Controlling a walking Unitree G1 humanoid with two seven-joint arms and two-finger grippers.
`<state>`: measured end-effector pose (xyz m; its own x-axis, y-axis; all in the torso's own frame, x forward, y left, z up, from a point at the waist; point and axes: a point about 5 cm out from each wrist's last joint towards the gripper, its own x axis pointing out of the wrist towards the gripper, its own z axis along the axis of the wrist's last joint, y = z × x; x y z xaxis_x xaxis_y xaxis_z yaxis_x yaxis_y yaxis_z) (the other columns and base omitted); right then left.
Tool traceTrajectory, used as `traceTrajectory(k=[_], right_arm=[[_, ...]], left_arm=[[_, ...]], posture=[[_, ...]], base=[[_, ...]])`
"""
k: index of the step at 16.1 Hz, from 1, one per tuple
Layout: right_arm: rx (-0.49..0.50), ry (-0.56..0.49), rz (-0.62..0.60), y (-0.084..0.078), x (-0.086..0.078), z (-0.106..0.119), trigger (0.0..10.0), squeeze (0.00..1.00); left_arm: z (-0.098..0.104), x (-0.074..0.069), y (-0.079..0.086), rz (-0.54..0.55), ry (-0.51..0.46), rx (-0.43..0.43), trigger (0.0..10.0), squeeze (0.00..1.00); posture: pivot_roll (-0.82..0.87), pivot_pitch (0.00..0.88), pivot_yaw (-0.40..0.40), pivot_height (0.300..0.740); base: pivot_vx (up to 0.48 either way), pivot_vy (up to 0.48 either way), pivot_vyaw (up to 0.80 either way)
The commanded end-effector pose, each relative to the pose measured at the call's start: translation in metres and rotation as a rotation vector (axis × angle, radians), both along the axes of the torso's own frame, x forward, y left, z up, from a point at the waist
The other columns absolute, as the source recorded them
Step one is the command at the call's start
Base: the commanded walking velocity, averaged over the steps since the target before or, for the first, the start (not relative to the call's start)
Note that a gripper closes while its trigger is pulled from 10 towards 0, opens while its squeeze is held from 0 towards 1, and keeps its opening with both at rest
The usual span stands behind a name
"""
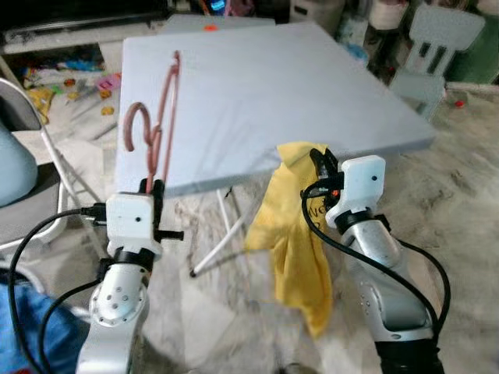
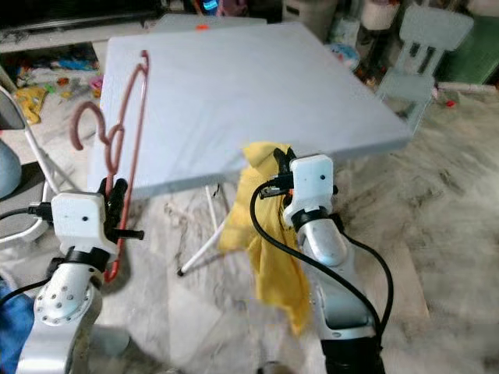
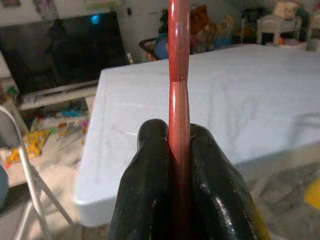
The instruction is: Hang hanger
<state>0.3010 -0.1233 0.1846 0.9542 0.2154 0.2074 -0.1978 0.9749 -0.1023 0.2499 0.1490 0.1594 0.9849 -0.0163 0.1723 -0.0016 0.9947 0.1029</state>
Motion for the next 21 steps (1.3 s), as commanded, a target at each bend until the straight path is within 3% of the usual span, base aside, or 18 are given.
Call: traceTrajectory(k=[1,6,10,21], right_arm=[[0.012,-0.071,0.018,0.004,0.002,0.017,10.0,0.0],[0.004,-0.084,0.022,0.005,0.004,0.018,10.0,0.0],[0.034,-0.069,-0.024,0.002,0.006,0.018,10.0,0.0],[0.05,-0.051,-0.029,0.002,0.008,0.016,10.0,0.0]], left_arm=[[0.008,-0.001,0.002,0.007,-0.027,0.011,10.0,0.0],[0.007,0.0,0.0,-0.008,-0.018,0.018,10.0,0.0],[0.002,-0.001,-0.004,-0.019,0.015,0.015,10.0,0.0],[-0.002,-0.004,-0.008,-0.03,0.038,0.015,10.0,0.0]], posture=[[0.06,0.135,-0.026,0.74],[0.06,0.134,-0.02,0.74],[0.06,0.139,-0.016,0.74],[0.06,0.149,-0.029,0.74]], base=[[0.412,0.0,0.76],[0.4,0.0,0.72],[0.19,0.0,0.0],[0.0,0.0,-0.71]])
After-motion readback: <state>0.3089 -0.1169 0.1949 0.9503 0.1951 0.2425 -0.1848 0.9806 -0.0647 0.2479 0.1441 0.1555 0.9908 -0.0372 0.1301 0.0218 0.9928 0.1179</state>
